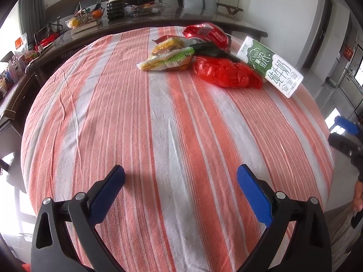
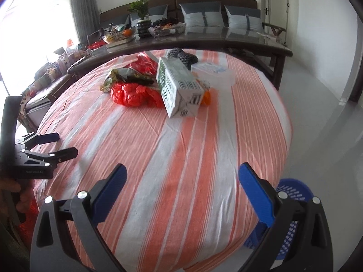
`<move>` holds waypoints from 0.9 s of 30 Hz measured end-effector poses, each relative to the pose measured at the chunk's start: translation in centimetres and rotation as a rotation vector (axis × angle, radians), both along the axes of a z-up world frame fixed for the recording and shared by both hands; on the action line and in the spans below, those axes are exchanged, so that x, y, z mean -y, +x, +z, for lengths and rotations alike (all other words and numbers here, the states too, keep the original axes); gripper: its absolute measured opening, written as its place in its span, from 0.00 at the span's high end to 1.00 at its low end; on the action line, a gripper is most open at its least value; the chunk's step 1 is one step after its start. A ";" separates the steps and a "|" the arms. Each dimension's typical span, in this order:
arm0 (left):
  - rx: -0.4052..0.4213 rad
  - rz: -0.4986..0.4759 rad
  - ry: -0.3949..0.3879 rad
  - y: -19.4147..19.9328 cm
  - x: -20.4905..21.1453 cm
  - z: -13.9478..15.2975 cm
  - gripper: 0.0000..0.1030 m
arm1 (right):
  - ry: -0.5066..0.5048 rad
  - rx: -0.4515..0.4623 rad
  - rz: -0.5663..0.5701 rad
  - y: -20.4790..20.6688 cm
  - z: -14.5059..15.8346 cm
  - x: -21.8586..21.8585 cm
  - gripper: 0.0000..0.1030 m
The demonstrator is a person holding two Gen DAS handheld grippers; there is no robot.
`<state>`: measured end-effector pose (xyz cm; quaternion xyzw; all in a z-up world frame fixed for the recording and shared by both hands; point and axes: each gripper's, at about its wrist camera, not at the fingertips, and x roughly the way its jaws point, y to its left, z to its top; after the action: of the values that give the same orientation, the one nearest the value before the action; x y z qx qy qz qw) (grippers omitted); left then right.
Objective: Collect trash
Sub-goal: 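Grasp the green-and-white milk carton with the right tool and lift it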
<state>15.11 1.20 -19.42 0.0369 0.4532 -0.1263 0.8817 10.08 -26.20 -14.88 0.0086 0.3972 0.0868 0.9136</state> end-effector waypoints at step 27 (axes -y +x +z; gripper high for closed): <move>0.019 -0.011 0.046 0.0 0.6 -0.3 0.05 | -0.065 -0.135 0.098 9.0 1.8 -3.1 0.64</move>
<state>15.09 0.65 -19.67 0.0607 0.4472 -0.1202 0.8842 19.07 -23.11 -13.09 -0.0347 0.4605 0.1176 0.8792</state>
